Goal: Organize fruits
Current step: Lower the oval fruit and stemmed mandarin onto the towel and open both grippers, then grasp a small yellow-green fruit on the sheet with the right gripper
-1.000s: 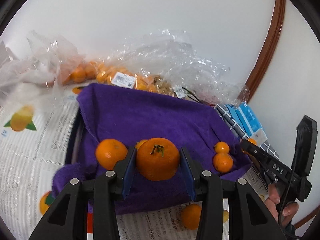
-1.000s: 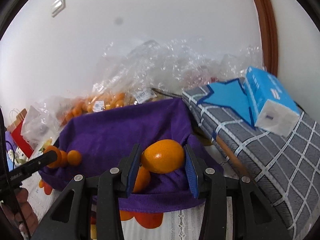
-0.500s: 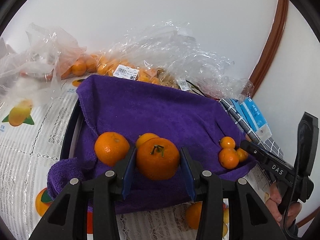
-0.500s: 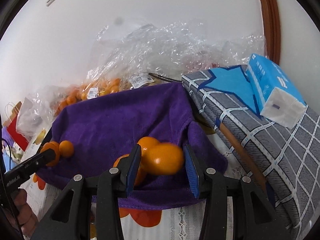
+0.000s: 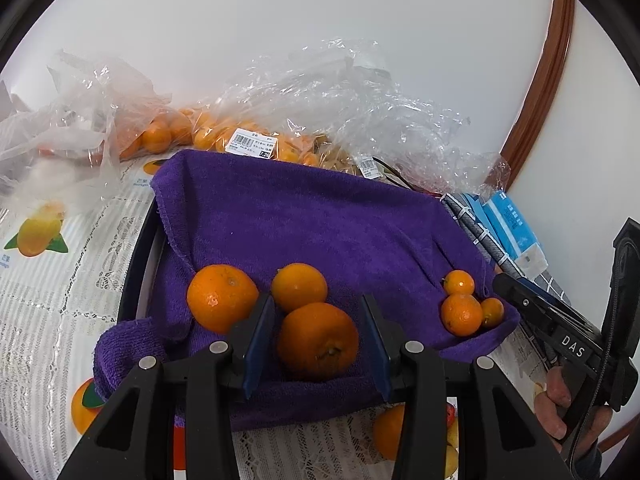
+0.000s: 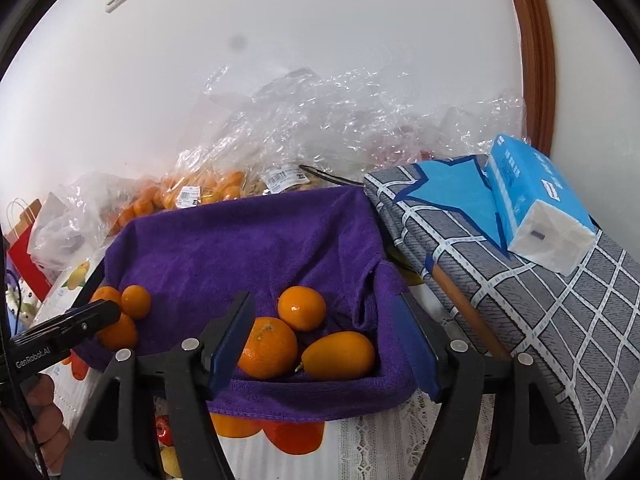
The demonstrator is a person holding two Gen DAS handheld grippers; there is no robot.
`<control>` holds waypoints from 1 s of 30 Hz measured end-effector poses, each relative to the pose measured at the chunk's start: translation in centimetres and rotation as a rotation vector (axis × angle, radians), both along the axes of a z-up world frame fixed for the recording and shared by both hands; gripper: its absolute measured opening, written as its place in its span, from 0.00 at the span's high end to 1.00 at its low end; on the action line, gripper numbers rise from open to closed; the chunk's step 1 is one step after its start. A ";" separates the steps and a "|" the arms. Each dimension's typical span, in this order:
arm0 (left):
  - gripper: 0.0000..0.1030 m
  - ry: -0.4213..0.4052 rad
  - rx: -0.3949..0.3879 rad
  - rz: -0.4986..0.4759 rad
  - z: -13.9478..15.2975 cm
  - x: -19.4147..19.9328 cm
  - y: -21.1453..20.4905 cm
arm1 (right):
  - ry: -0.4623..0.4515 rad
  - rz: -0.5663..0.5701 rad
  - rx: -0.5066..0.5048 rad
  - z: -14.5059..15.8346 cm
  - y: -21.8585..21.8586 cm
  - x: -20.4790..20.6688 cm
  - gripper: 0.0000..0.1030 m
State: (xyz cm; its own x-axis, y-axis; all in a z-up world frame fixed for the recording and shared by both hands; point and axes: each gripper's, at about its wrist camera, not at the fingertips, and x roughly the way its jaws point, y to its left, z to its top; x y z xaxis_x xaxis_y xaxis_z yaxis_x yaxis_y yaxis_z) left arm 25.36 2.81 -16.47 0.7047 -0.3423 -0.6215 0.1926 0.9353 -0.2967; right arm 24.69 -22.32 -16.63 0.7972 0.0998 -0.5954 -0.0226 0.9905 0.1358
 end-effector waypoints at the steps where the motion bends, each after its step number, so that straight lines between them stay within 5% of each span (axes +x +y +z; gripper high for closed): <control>1: 0.59 -0.001 -0.001 -0.001 0.0 0.0 0.1 | -0.003 0.000 -0.005 0.1 0.1 -0.1 0.31; 14: 0.59 -0.077 -0.013 -0.002 0.9 -1.1 0.1 | -0.064 0.017 -0.040 1.4 0.9 -2.0 0.31; 30: 0.59 -0.055 -0.072 -0.016 1.4 -1.1 0.5 | 0.120 0.153 0.024 -1.3 4.8 -5.8 0.45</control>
